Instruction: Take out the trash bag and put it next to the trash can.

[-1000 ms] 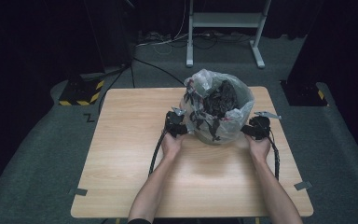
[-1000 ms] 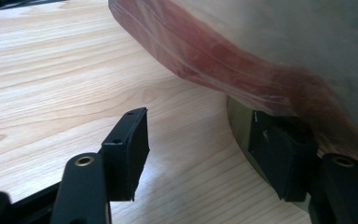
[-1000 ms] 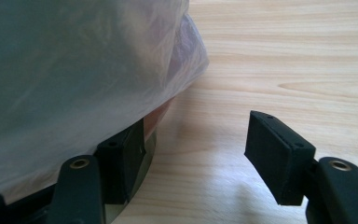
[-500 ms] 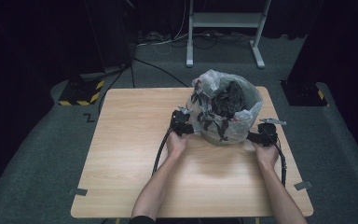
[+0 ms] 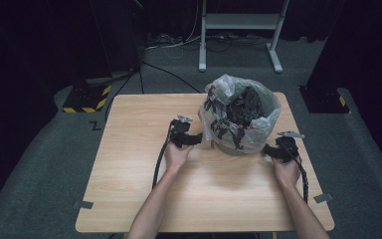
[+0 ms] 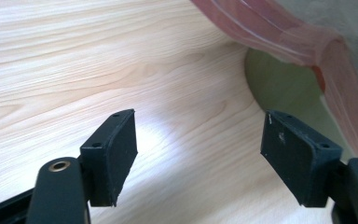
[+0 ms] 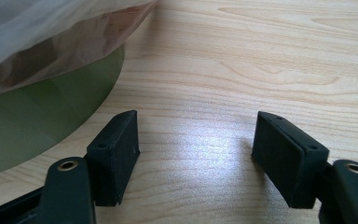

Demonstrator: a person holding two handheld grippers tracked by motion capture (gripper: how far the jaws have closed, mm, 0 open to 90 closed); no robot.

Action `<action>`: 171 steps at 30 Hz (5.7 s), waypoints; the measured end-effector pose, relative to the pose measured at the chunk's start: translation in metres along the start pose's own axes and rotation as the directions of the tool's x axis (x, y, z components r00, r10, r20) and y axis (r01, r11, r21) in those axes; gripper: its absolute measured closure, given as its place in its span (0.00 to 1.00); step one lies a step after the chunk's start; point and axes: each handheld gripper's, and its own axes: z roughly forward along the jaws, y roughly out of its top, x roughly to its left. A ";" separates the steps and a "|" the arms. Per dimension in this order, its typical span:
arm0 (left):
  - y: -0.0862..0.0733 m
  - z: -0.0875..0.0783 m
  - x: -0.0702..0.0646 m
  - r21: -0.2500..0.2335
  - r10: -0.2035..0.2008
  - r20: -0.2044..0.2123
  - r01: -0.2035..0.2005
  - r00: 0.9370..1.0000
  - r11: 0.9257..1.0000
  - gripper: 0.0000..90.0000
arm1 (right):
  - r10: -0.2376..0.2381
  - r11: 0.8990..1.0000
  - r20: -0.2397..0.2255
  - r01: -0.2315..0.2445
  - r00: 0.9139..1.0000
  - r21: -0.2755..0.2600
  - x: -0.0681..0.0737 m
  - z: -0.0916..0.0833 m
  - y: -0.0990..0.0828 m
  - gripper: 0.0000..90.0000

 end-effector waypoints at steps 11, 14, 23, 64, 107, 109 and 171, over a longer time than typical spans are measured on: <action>0.018 -0.051 0.003 -0.052 -0.072 0.078 0.076 0.994 0.996 0.25 | -0.004 1.000 0.023 0.004 1.000 -0.001 0.002 -0.001 -0.001 0.32; 0.028 -0.059 -0.003 -0.035 -0.054 0.083 0.057 0.995 0.998 0.24 | -0.006 1.000 0.022 0.006 1.000 -0.001 0.003 -0.002 -0.001 0.32; 0.051 -0.078 -0.009 -0.063 -0.053 0.102 0.059 0.993 0.996 0.24 | 0.001 1.000 0.013 -0.001 1.000 0.002 0.002 -0.002 -0.002 0.32; 0.149 -0.050 -0.059 -0.034 0.009 0.082 -0.006 0.997 0.999 0.47 | -0.010 1.000 -0.007 0.010 1.000 0.001 0.002 -0.002 -0.002 0.33; 0.143 -0.058 -0.063 -0.081 0.126 0.100 -0.118 0.987 0.990 0.97 | 0.076 0.984 -0.273 -0.116 0.959 -0.133 -0.031 -0.133 0.103 0.46; 0.143 -0.057 -0.063 -0.083 0.126 0.103 -0.118 0.987 0.990 0.96 | 0.072 0.981 -0.283 -0.120 0.956 -0.155 -0.030 -0.140 0.115 0.47; 0.147 -0.038 -0.119 -0.130 0.284 0.303 -0.255 0.910 0.958 0.50 | -0.162 0.986 -0.410 0.162 0.898 -0.034 0.097 -0.108 0.206 1.00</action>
